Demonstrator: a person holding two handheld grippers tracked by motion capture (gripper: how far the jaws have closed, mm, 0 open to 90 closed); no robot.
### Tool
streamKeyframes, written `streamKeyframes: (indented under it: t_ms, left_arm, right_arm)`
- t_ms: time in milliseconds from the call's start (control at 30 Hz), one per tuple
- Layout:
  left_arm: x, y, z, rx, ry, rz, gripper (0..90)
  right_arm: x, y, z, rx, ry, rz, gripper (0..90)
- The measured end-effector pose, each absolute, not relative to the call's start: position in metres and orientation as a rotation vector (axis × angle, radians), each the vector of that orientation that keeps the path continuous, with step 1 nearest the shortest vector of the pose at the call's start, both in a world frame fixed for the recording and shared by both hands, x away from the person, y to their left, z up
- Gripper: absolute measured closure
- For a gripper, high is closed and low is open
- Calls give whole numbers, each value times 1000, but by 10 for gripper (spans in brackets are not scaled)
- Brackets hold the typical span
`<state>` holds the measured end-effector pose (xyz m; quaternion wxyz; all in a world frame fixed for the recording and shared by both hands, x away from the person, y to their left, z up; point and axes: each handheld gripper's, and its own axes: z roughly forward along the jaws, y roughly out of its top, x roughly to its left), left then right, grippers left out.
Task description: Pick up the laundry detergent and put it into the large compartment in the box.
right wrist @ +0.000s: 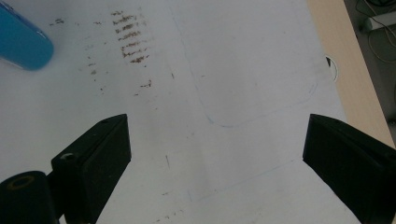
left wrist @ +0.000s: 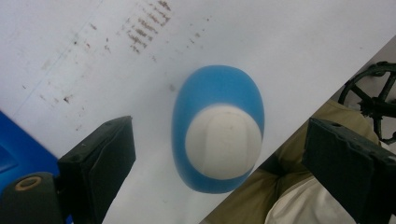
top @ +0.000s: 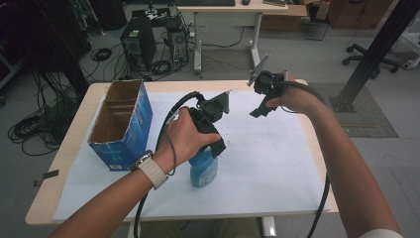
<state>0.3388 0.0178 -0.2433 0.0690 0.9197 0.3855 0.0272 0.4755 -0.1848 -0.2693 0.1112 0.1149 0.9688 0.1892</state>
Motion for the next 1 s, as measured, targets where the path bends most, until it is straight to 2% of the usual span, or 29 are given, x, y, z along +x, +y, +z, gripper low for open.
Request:
streamKeyframes:
  t_ms: [1000]
  left_arm:
    - [341, 17, -275, 2772, 1152, 55, 104]
  right_arm:
    - [477, -183, -271, 332, 2849, 562, 78]
